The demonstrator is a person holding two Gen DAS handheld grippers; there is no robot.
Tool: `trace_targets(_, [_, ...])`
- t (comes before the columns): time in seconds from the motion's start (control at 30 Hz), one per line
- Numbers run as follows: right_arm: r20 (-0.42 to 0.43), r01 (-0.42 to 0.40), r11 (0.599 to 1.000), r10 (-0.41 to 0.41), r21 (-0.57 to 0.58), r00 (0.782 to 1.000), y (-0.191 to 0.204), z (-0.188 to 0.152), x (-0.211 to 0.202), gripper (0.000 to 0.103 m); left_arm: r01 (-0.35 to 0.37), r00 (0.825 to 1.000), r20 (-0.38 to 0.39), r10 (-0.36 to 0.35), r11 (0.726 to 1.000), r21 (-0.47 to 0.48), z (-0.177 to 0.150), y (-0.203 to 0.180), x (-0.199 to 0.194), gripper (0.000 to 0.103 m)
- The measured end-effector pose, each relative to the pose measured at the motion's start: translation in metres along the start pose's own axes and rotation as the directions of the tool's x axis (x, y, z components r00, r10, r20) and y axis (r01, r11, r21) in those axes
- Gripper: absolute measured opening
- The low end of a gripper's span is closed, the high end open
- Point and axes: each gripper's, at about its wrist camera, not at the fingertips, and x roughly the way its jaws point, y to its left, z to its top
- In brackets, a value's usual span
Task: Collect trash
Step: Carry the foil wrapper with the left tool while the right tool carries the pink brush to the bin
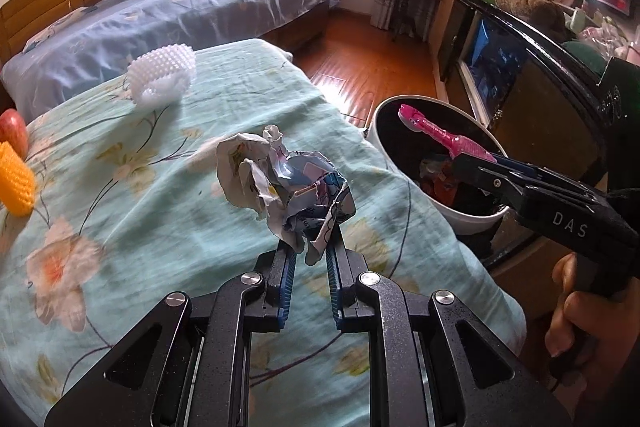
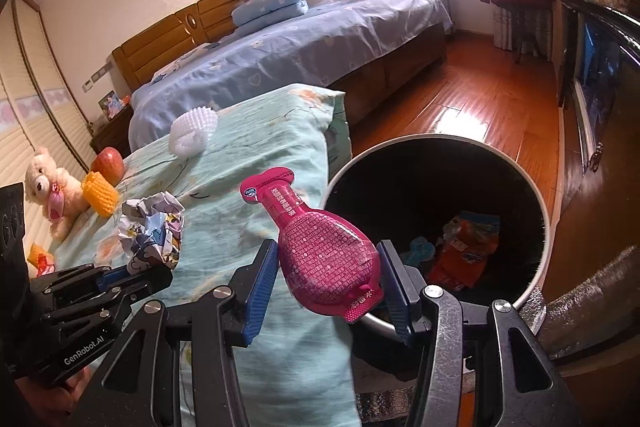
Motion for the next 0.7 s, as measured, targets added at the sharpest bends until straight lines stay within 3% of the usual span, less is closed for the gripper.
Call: trace_targets(0.7, [0.021, 0.064, 0.996, -0.066, 0.065, 0.998, -0.043, 0.007, -0.005, 0.051, 0.035, 0.999, -0.019, -0.033, 0.996, 0.08, 0.019, -0.048, 0.019, 0.014])
